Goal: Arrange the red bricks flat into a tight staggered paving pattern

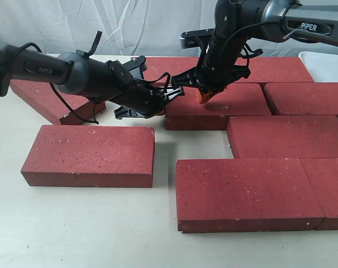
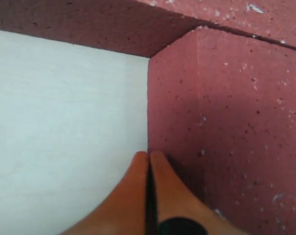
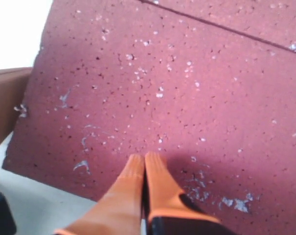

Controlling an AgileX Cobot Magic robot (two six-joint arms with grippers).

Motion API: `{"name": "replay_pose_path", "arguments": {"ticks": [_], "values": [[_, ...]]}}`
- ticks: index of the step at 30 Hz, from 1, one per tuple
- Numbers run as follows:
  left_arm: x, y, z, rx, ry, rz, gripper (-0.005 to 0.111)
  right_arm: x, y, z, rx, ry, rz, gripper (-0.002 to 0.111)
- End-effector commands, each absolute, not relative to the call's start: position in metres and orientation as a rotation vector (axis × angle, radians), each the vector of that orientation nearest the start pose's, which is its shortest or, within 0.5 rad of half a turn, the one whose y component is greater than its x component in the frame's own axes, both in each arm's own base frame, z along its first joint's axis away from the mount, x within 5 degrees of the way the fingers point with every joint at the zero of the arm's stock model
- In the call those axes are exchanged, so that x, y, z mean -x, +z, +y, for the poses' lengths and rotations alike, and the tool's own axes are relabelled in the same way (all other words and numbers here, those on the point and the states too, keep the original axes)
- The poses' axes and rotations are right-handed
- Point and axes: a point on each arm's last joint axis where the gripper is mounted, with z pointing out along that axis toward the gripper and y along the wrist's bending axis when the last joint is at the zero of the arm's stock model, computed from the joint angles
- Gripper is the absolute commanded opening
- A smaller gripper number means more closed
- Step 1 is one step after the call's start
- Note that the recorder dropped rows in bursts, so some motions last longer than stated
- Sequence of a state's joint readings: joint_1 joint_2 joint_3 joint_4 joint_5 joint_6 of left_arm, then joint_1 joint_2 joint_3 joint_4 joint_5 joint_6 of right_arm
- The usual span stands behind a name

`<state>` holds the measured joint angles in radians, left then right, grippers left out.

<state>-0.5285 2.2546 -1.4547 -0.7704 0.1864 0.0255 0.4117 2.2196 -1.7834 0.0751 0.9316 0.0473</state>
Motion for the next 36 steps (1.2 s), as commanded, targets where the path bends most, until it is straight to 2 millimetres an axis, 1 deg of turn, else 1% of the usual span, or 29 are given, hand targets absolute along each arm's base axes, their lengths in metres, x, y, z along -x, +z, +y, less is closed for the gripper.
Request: {"name": "replay_pose_path", "arguments": {"ticks": [1,4,8,12,15,18,21,25,28,31,33,36], "values": [[-0.396,0.102,-0.265,0.188,-0.723,2.517,0.0,-0.43,0.177,0.191,0.464,0.181,2.807,-0.001],[-0.395,0.103,-0.268,0.183,-0.719,2.492,0.0,-0.431,0.177,0.191,0.463,0.181,2.805,-0.001],[-0.395,0.104,-0.269,0.184,-0.718,2.488,0.0,-0.431,0.177,0.191,0.462,0.182,2.801,-0.001],[-0.396,0.103,-0.267,0.129,-0.69,2.485,0.0,-0.431,0.177,0.191,0.462,0.182,2.801,-0.001],[-0.399,0.108,-0.258,0.054,-0.653,2.498,0.0,-0.431,0.177,0.191,0.462,0.183,2.799,-0.001],[-0.404,0.116,-0.245,0.036,-0.639,2.515,0.0,-0.431,0.177,0.192,0.455,0.196,2.799,-0.001],[-0.408,0.122,-0.229,-0.009,-0.605,2.545,0.0,-0.429,0.185,0.195,0.429,0.261,2.793,-0.001],[-0.411,0.136,-0.208,0.013,-0.617,2.6,0.0,-0.424,0.197,0.194,0.446,0.262,2.79,-0.001],[-0.41,0.151,-0.197,0.007,-0.628,2.634,0.0,-0.419,0.21,0.191,0.457,0.256,2.805,-0.001],[-0.403,0.165,-0.191,-0.076,-0.603,2.678,0.0,-0.41,0.222,0.188,0.519,0.245,2.827,-0.001],[-0.397,0.174,-0.187,-0.164,-0.548,2.705,0.0,-0.404,0.232,0.187,0.53,0.261,2.843,-0.001],[-0.387,0.192,-0.182,-0.246,-0.505,2.739,0.0,-0.396,0.245,0.186,0.534,0.291,2.864,-0.001]]}}
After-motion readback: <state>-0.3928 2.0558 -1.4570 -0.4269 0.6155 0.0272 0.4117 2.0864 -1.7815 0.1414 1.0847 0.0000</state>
